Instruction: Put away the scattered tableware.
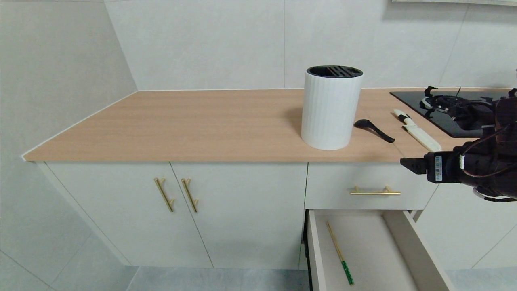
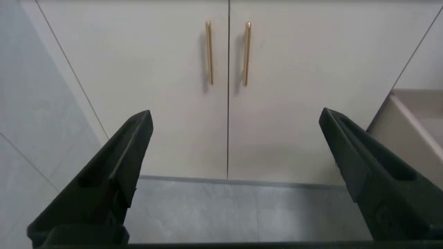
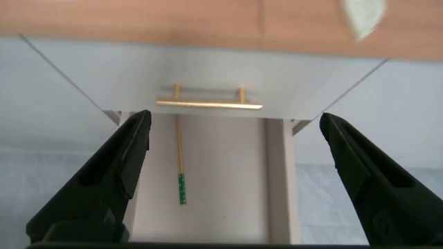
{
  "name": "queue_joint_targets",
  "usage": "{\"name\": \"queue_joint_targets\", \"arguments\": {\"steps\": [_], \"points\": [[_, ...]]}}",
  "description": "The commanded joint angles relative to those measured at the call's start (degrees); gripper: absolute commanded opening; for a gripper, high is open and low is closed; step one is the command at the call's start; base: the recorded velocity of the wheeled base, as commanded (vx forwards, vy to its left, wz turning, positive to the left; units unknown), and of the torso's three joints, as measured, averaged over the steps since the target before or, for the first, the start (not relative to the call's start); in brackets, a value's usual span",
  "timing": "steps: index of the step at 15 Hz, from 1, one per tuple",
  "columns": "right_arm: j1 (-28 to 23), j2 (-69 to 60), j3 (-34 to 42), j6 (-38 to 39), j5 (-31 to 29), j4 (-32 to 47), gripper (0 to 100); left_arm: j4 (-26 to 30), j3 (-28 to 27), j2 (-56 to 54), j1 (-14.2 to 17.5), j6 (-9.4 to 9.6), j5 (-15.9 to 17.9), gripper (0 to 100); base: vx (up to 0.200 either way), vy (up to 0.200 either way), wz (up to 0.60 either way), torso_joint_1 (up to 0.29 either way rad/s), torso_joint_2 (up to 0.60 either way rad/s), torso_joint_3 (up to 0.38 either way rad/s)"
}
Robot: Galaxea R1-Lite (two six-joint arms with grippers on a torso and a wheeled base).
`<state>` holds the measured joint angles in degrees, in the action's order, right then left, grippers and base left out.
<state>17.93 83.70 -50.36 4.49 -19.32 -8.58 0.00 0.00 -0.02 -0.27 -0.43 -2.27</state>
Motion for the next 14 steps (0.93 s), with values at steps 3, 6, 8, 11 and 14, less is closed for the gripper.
{"name": "queue_joint_targets", "arguments": {"steps": [3, 6, 8, 11, 14], "points": [[0.0, 0.32, 0.09, 0.0, -0.01, -0.03, 100, -0.09, 0.0, 0.02, 0.0, -0.01, -0.02, 100, 0.0, 0.0, 0.0, 0.212, -0.5, -0.286], [0.0, 0.59, 0.35, -0.18, -0.01, -0.12, 100, -0.09, 0.0, 0.02, 0.0, -0.01, -0.02, 100, 0.0, 0.0, 0.0, 0.203, -0.46, -0.261], [0.0, 0.59, 0.96, -1.32, 0.07, -1.35, 100, -0.09, 0.0, 0.02, 0.0, -0.01, -0.02, 100, 0.0, 0.0, 0.0, 0.071, -0.16, -0.085], [-0.18, 1.82, 1.05, -1.67, 0.25, -3.72, 100, 0.0, 0.0, 0.02, 0.0, -0.01, -0.02, 100, 0.0, 0.0, 0.0, 0.012, -0.02, -0.012], [-1.76, 6.83, -1.41, -3.52, 1.66, -9.08, 100, -0.09, 0.0, 0.02, 0.0, -0.01, -0.02, 100, 0.0, 0.0, 0.0, 0.0, 0.0, 0.0]]}}
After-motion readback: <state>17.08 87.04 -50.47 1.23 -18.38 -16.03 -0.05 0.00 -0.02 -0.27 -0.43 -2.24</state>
